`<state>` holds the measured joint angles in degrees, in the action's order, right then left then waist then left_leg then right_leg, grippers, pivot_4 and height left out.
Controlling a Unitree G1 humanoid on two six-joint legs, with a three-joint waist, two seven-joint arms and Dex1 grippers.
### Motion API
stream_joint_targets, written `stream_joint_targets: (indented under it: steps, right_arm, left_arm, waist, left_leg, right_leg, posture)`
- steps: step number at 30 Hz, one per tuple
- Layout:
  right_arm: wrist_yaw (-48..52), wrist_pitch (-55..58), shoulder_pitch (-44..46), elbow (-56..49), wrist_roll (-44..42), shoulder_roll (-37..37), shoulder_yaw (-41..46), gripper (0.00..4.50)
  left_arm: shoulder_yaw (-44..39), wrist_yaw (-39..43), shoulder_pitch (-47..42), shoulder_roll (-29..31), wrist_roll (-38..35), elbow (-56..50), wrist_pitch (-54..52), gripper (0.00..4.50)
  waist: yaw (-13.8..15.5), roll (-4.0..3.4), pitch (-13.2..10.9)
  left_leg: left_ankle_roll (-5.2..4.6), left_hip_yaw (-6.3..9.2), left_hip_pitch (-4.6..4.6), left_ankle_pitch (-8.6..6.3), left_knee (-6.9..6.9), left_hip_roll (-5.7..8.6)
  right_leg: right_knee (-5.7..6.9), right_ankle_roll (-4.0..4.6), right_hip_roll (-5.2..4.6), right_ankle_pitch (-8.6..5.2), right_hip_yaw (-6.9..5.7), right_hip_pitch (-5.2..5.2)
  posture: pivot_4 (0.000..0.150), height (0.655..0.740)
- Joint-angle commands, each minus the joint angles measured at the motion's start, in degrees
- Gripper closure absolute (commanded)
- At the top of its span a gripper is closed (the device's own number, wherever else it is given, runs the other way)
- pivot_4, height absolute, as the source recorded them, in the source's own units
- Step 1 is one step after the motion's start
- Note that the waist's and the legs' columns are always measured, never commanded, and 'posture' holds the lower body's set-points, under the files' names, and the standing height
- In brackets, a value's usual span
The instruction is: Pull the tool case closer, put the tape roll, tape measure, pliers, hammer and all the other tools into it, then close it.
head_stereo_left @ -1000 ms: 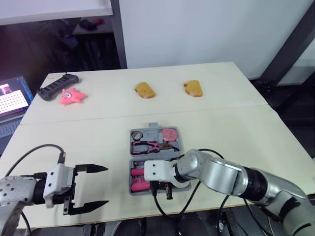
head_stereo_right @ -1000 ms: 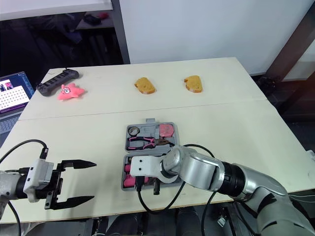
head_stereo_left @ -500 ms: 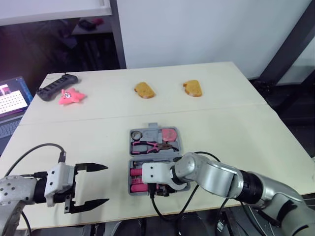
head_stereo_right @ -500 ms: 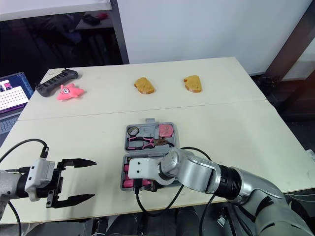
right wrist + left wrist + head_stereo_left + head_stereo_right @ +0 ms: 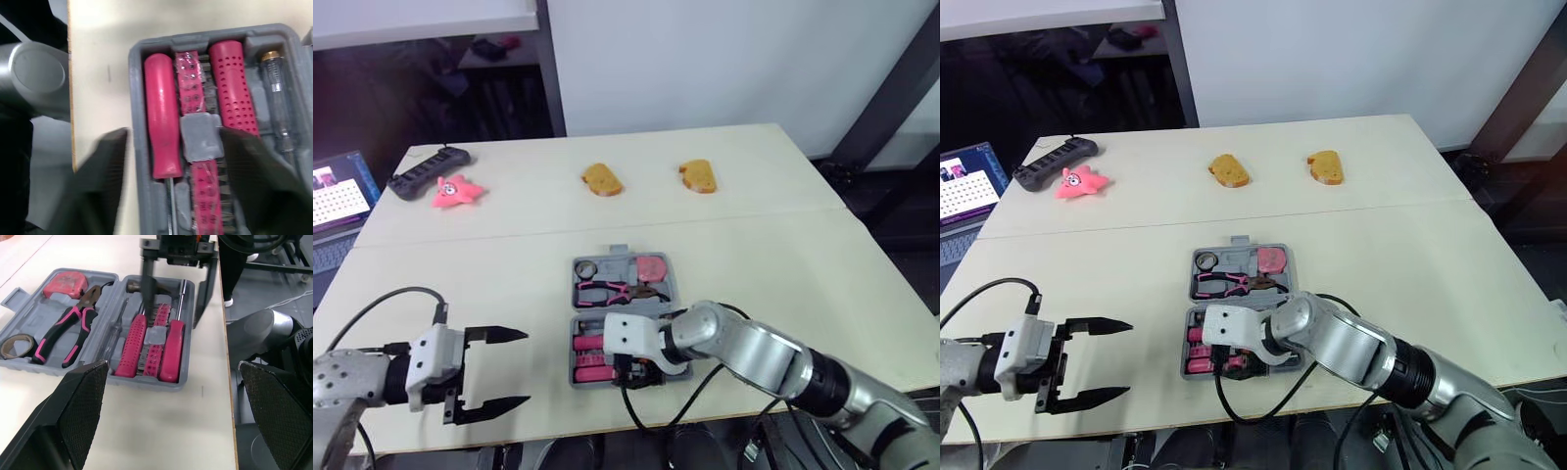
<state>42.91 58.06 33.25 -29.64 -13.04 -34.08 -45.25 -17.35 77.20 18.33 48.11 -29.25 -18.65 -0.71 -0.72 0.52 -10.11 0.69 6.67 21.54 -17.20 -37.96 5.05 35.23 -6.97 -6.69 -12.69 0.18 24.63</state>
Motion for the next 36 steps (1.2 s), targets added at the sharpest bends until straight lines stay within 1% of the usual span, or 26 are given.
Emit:
stream_joint_targets:
  steps: [1, 3, 7, 13, 17, 21, 26, 33, 35, 36]
  right_arm:
    - [0.5, -4.0, -1.9, -0.4, 0.3, -0.2, 2.8, 3.57]
    - [0.5, -5.4, -3.6, -0.3, 0.1, 0.2, 4.0, 4.46]
    - [0.1, -8.4, -6.6, 1.2, 0.9, 0.8, 5.7, 4.46]
    - [0.7, -11.7, -10.7, 3.4, 2.6, 0.3, 6.0, 4.46]
    - [0.4, -11.8, -12.4, 5.6, 5.3, 0.0, 3.9, 4.46]
    - [0.6, -9.1, -12.7, 7.8, 8.3, -1.0, 1.1, 4.46]
    - [0.9, -3.8, -12.9, 8.5, 8.0, -0.6, 0.3, 4.46]
    - [1.2, -1.7, -12.2, 7.7, 7.8, 0.0, 0.1, 4.46]
    - [1.6, -3.5, -12.2, 6.3, 6.6, 0.9, 2.0, 4.46]
    - [2.0, -4.9, -12.3, 4.6, 4.8, 1.8, 4.8, 4.46]
  left_arm:
    - [-0.7, -0.1, 0.1, 0.6, -0.4, -0.5, 0.2, 0.0]
    - [-0.8, -0.1, 0.2, 0.7, -0.4, -0.4, 0.1, 0.0]
    - [-0.7, -0.2, 0.0, 0.9, -0.4, -0.4, -0.2, 0.0]
    - [-0.6, -0.3, 0.0, 1.0, -0.3, -0.5, -0.4, 0.0]
    - [-0.6, -0.4, 0.3, 0.9, -0.1, -0.7, -0.3, 0.0]
    - [-0.5, -0.5, 0.5, 1.0, -0.1, -0.9, -0.3, 0.0]
    - [-0.5, -0.4, 0.6, 1.1, 0.0, -0.8, -0.4, 0.0]
    - [-0.2, -0.4, 0.2, 1.4, 0.3, -0.4, -0.5, 0.0]
    - [0.0, -0.4, -0.2, 1.5, 0.4, -0.2, -0.6, 0.0]
    - [0.1, -0.6, -0.7, 1.5, 0.6, 0.2, -0.7, 0.0]
  waist:
    - [-0.1, 0.0, 0.0]
    - [0.0, 0.0, 0.0]
    - [0.0, 0.01, 0.0]
    - [0.0, 0.0, 0.0]
    - [0.0, 0.01, 0.0]
    - [0.0, 0.03, 0.0]
    - [0.1, 0.11, 0.3]
    - [0.1, 0.3, 0.6]
    - [0.1, 0.32, 0.6]
    - [0.1, 0.32, 0.6]
  left_leg:
    - [0.0, 0.0, 0.0, 0.0, 0.0, 0.0]
    - [0.0, 0.0, -0.01, 0.0, 0.0, 0.0]
    - [0.0, 0.0, -0.01, 0.0, 0.0, 0.0]
    - [0.0, 0.0, -0.01, 0.0, 0.0, 0.0]
    - [0.0, 0.0, -0.04, 0.0, 0.0, -0.01]
    - [0.0, 0.01, -0.1, 0.0, 0.0, -0.01]
    - [0.0, 0.03, -0.16, 0.0, 0.0, -0.01]
    - [0.0, 0.05, -0.19, -0.01, 0.0, -0.01]
    - [0.0, 0.05, -0.19, -0.01, 0.0, -0.01]
    - [0.0, 0.06, -0.19, -0.01, 0.0, -0.01]
  right_leg:
    - [0.0, 0.0, 0.0, 0.0, 0.0, 0.0]
    - [0.01, 0.0, 0.01, 0.0, 0.0, -0.01]
    - [0.0, 0.0, 0.0, 0.0, 0.0, -0.01]
    - [0.0, 0.0, 0.0, 0.0, 0.0, -0.02]
    - [0.0, 0.01, 0.0, 0.0, 0.01, -0.04]
    - [0.0, 0.01, 0.0, -0.01, 0.0, -0.1]
    - [0.0, 0.05, 0.0, -0.04, 0.0, -0.17]
    - [-0.02, 0.13, 0.0, -0.08, -0.04, -0.21]
    - [-0.02, 0.12, 0.0, -0.08, -0.04, -0.21]
    - [-0.02, 0.12, 0.0, -0.08, -0.05, -0.21]
  posture:
    - [0.15, 0.7219]
    - [0.15, 0.7219]
    - [0.15, 0.7219]
    - [0.15, 0.7219]
    - [0.15, 0.7219]
    - [0.15, 0.7219]
    - [0.15, 0.7219]
    - [0.15, 0.7219]
    - [0.15, 0.7219]
    - [0.15, 0.7219]
